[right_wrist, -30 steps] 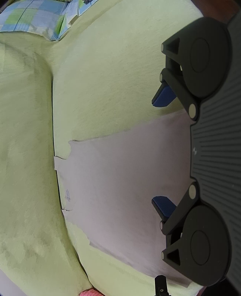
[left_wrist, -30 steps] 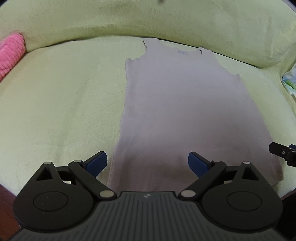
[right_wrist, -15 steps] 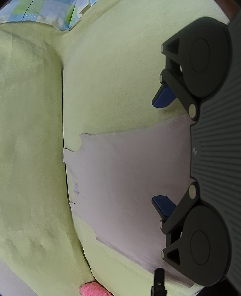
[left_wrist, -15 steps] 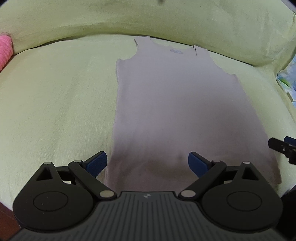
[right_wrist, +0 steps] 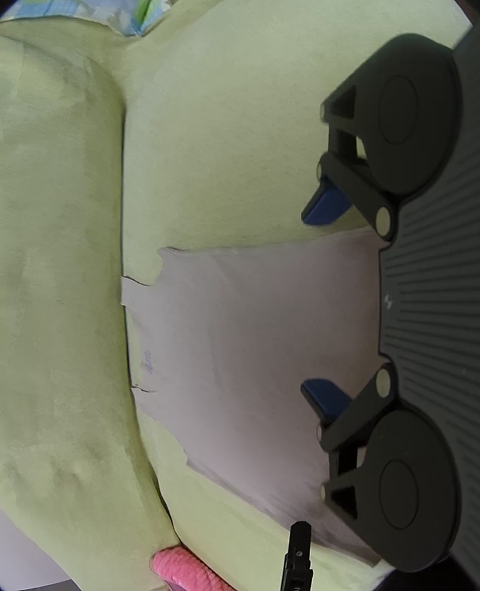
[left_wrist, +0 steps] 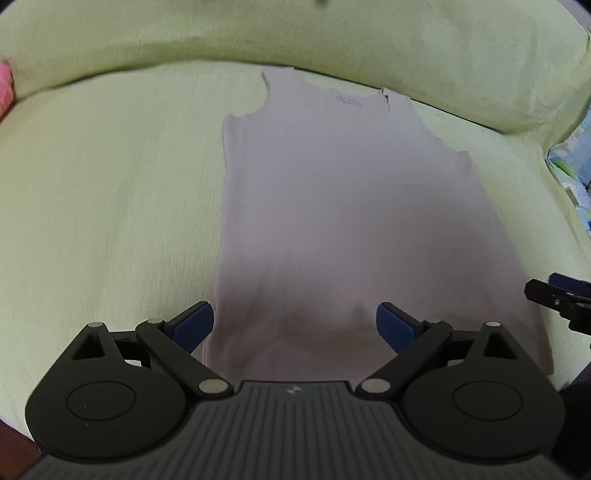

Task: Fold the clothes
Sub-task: 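Lower both tools to the tank top hem and close both on it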

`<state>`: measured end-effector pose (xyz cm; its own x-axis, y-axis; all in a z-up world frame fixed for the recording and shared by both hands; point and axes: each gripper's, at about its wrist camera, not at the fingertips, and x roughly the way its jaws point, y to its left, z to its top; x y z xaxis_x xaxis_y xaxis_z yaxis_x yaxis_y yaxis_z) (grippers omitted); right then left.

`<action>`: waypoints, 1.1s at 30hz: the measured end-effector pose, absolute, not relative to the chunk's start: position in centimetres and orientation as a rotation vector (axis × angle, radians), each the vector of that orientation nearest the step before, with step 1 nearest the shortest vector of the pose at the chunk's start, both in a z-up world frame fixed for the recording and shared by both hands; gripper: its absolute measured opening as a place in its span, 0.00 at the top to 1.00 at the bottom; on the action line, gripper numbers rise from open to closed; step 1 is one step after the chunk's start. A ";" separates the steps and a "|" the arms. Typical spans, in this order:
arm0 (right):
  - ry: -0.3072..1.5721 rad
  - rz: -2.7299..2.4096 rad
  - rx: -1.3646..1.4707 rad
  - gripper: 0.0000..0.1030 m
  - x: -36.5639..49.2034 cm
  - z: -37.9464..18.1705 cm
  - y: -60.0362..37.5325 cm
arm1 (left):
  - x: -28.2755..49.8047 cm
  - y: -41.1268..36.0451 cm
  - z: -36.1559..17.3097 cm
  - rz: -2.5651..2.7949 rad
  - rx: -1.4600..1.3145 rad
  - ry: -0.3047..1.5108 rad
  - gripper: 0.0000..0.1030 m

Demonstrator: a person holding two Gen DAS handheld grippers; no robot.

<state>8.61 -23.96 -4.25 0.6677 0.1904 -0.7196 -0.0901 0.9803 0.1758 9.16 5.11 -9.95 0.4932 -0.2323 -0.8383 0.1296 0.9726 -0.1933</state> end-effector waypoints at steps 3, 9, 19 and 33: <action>0.821 0.193 0.149 0.32 9.7 -4.0 -24.3 | 11.1 5.4 -9.1 -0.241 -0.108 0.993 0.07; 0.760 0.216 0.103 0.34 14.4 -2.9 -24.4 | 19.4 4.4 -7.1 -0.272 -0.006 0.890 0.06; 0.704 0.261 0.023 0.47 28.5 -3.0 -24.7 | 33.9 3.9 -8.6 -0.363 0.082 0.799 0.07; 0.739 0.251 0.039 0.47 40.0 -7.4 -25.5 | 44.9 4.7 -14.6 -0.501 0.005 0.807 0.23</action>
<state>39.99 -25.50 -7.38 0.7103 0.2399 -0.6618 -0.2127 0.9693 0.1231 44.93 4.71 -14.64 0.5815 -0.4271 -0.6924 0.4308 0.8836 -0.1833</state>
